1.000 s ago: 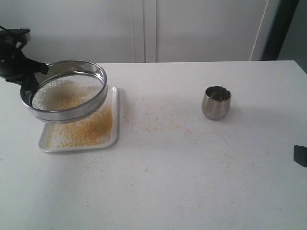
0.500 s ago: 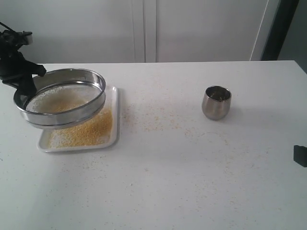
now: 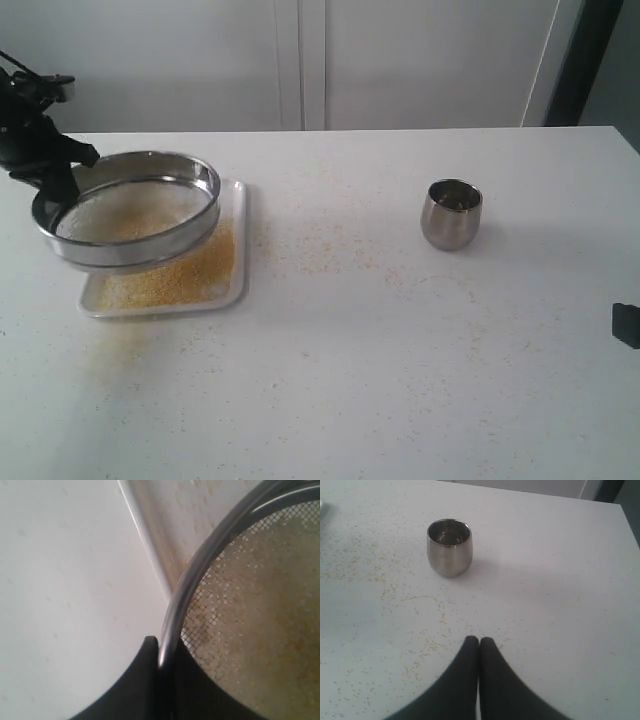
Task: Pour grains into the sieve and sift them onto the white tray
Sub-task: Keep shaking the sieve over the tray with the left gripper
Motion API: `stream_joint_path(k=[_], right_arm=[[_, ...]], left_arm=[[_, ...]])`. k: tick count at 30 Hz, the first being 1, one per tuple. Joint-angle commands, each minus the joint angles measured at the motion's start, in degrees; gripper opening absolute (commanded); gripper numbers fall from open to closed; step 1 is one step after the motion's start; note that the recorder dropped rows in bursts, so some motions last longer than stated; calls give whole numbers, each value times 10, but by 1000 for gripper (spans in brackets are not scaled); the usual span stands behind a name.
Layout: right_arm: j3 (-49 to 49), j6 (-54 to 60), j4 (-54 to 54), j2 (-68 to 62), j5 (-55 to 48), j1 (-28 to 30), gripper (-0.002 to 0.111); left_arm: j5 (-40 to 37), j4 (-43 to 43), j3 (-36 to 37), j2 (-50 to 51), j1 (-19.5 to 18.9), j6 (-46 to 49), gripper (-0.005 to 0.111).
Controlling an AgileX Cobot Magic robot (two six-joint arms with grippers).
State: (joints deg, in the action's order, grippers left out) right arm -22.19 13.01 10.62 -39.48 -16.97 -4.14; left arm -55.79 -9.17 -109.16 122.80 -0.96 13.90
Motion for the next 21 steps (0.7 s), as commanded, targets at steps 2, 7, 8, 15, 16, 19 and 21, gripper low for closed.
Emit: stream_joint_path(k=[2, 7, 8, 15, 16, 19, 21], right_arm=[[-3, 3, 0, 0, 4, 2, 0], [-3, 3, 0, 0, 4, 2, 0], [-3, 3, 0, 0, 4, 2, 0], [-3, 3, 0, 0, 4, 2, 0], [-3, 3, 0, 0, 4, 2, 0], [-3, 3, 0, 0, 4, 2, 0], [-3, 3, 0, 0, 4, 2, 0]], left_arm=[[45, -25, -6, -8, 0, -56, 0], [41, 2, -6, -5, -1, 15, 0], [81, 5, -6, -4, -2, -16, 0], [73, -14, -6, -4, 1, -9, 0], [99, -14, -6, 0, 1, -3, 0], [145, -20, -6, 6, 1, -57, 0], [80, -50, -6, 5, 1, -57, 0]])
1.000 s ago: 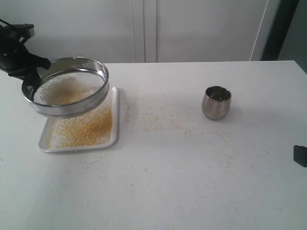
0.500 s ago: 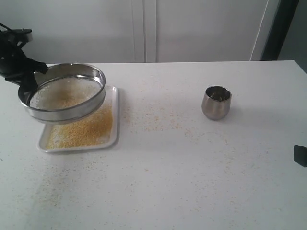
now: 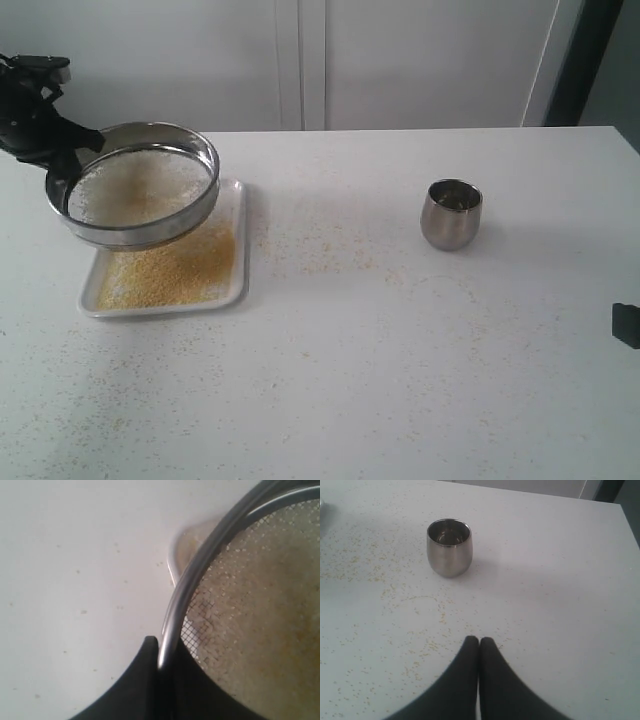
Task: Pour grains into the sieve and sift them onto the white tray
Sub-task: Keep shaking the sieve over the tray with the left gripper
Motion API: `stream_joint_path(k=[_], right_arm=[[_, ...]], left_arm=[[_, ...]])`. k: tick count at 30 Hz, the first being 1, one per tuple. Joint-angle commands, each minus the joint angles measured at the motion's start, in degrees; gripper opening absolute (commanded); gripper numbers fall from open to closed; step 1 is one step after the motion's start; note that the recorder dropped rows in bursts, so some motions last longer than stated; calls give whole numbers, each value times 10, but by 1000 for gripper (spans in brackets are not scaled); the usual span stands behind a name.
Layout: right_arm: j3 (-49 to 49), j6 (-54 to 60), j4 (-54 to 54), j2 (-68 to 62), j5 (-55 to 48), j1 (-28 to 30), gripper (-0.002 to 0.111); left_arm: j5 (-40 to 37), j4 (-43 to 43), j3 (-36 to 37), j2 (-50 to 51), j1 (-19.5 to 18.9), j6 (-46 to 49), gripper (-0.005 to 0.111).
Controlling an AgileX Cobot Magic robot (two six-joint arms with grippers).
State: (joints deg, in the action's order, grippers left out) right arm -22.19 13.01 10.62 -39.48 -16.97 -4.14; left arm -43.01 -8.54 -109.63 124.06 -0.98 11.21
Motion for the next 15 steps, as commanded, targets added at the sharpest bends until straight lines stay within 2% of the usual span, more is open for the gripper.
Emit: stream_joint_path(k=[1, 2, 4, 5, 7, 8, 10, 12, 13, 15], right_arm=[[-3, 3, 0, 0, 4, 2, 0], [-3, 3, 0, 0, 4, 2, 0], [-3, 3, 0, 0, 4, 2, 0], [-3, 3, 0, 0, 4, 2, 0], [-3, 3, 0, 0, 4, 2, 0], [-3, 3, 0, 0, 4, 2, 0], [-3, 3, 0, 0, 4, 2, 0], [-3, 3, 0, 0, 4, 2, 0], [-3, 3, 0, 0, 4, 2, 0], [-3, 3, 0, 0, 4, 2, 0]], left_arm=[[-80, -66, -1, -8, 3, -10, 0], [-107, -73, -1, -6, 6, 34, 0], [-81, -70, -1, -2, 10, 76, 0], [-37, -65, -1, -1, 10, 68, 0], [-15, -60, -1, -1, 10, 11, 0], [-38, -61, -6, -3, 10, -25, 0], [-93, -70, -7, -8, 11, -15, 0], [-89, -67, -7, -6, 16, 52, 0], [-74, -50, -7, -6, 16, 50, 0], [-49, 4, -11, -8, 2, -51, 0]])
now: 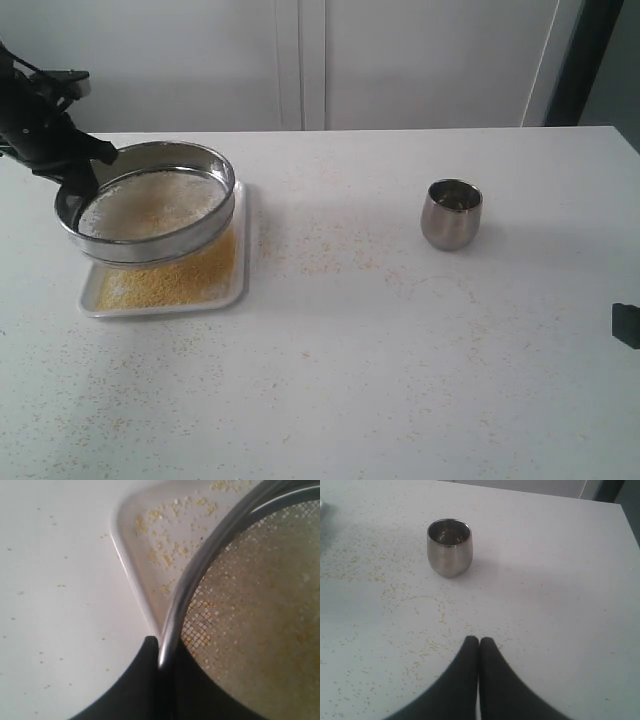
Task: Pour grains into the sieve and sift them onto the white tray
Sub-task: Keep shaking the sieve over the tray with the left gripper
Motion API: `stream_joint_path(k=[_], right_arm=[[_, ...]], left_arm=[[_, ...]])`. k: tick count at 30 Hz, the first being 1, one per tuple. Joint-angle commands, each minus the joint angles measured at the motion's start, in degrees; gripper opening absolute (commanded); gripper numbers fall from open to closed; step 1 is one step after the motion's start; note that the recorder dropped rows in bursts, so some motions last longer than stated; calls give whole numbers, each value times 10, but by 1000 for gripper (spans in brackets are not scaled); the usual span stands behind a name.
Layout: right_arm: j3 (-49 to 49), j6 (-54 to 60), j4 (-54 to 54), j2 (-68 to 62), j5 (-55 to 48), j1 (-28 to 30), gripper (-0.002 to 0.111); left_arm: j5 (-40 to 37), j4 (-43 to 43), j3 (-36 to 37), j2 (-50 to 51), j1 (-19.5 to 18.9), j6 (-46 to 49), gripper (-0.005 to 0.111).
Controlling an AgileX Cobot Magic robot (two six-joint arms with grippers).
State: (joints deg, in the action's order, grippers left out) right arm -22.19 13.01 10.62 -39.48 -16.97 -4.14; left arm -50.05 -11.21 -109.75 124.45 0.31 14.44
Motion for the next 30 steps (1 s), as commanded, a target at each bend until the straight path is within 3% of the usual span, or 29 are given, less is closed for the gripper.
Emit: stream_joint_path(k=[1, 2, 4, 6, 7, 8, 10, 11, 13, 15, 16, 17, 19, 22, 26, 28, 30], right_arm=[[-3, 3, 0, 0, 4, 2, 0], [-3, 3, 0, 0, 4, 2, 0], [-3, 3, 0, 0, 4, 2, 0], [-3, 3, 0, 0, 4, 2, 0], [-3, 3, 0, 0, 4, 2, 0], [-3, 3, 0, 0, 4, 2, 0], [-3, 3, 0, 0, 4, 2, 0], [-3, 3, 0, 0, 4, 2, 0], [-3, 3, 0, 0, 4, 2, 0], [-3, 3, 0, 0, 4, 2, 0], [-3, 3, 0, 0, 4, 2, 0], [-3, 3, 0, 0, 4, 2, 0], [-3, 3, 0, 0, 4, 2, 0], [-3, 3, 0, 0, 4, 2, 0], [-3, 3, 0, 0, 4, 2, 0], [-3, 3, 0, 0, 4, 2, 0], [-3, 3, 0, 0, 4, 2, 0]], left_arm=[[16, 13, -12, -12, -17, -115, 0], [15, -17, -12, -10, -15, -112, 0], [-7, -31, -10, -10, 22, -3, 0], [-13, 86, -10, -10, 34, -51, 0], [-7, 112, -10, -10, 6, -108, 0], [-9, 59, -10, -10, -10, -120, 0], [-42, -58, -10, -10, 11, 33, 0], [-41, -33, -10, -10, 24, 25, 0], [-7, -4, -10, -11, 4, -49, 0], [-3, -116, -3, -9, -41, -64, 0], [-8, -186, 9, -9, -32, -4, 0], [-14, -191, 15, -9, -19, 27, 0], [-24, -106, 17, -9, 13, 31, 0], [-18, 3, 17, -12, -2, -50, 0], [-18, -3, 17, -28, -54, -53, 0], [-16, -7, 17, -31, -53, -50, 0], [-9, -7, 18, -29, -27, -48, 0]])
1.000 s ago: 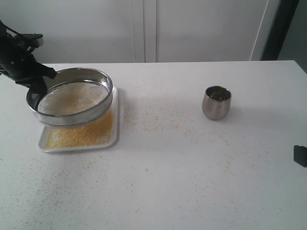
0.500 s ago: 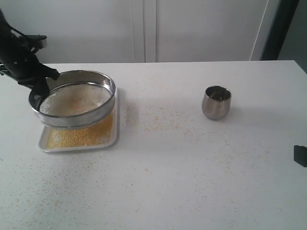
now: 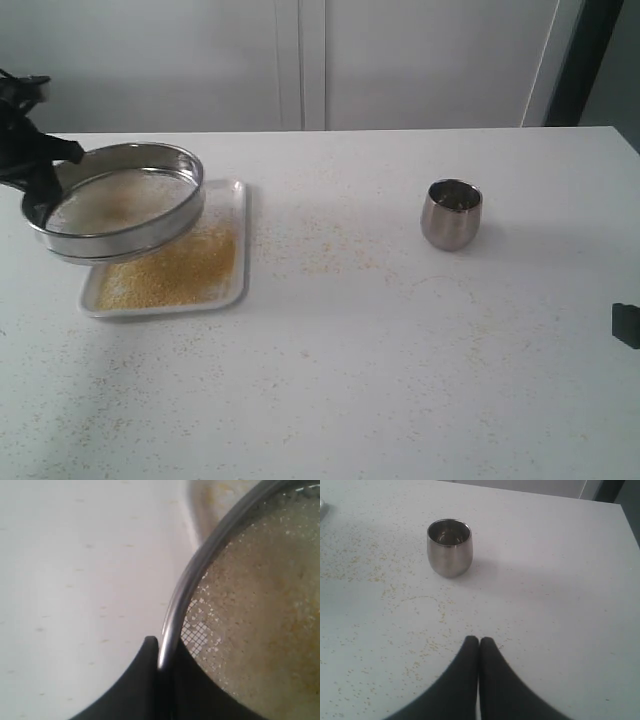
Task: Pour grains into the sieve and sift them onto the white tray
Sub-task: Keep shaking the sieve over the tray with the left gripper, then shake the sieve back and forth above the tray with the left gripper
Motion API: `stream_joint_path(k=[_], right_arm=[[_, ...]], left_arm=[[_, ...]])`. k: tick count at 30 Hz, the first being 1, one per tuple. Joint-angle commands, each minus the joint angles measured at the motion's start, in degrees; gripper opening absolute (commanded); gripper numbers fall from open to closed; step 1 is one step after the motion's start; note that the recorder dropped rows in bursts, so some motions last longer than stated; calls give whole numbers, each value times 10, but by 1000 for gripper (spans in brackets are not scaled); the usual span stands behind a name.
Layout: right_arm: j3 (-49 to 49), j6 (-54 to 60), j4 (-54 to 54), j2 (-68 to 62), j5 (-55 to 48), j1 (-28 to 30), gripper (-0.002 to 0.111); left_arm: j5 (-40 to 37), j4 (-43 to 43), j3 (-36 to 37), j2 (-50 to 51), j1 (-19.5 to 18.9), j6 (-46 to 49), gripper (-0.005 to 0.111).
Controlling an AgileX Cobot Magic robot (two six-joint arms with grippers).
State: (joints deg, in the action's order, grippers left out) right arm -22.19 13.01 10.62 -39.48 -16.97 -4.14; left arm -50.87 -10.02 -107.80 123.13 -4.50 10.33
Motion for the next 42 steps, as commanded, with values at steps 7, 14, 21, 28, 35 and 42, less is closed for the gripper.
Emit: stream_joint_path(k=[7, 14, 21, 28, 35, 42], right_arm=[[-3, 3, 0, 0, 4, 2, 0], [-3, 3, 0, 0, 4, 2, 0], [-3, 3, 0, 0, 4, 2, 0], [-3, 3, 0, 0, 4, 2, 0], [-3, 3, 0, 0, 4, 2, 0], [-3, 3, 0, 0, 4, 2, 0]], left_arm=[[22, -8, -3, -12, 70, 0, 0], [-11, -59, 4, -18, -5, 16, 0], [16, 37, 3, -21, 59, -15, 0], [12, -44, 10, -9, 96, 46, 0], [29, -60, 10, -25, 12, -6, 0], [14, 0, -3, -26, 45, -3, 0]])
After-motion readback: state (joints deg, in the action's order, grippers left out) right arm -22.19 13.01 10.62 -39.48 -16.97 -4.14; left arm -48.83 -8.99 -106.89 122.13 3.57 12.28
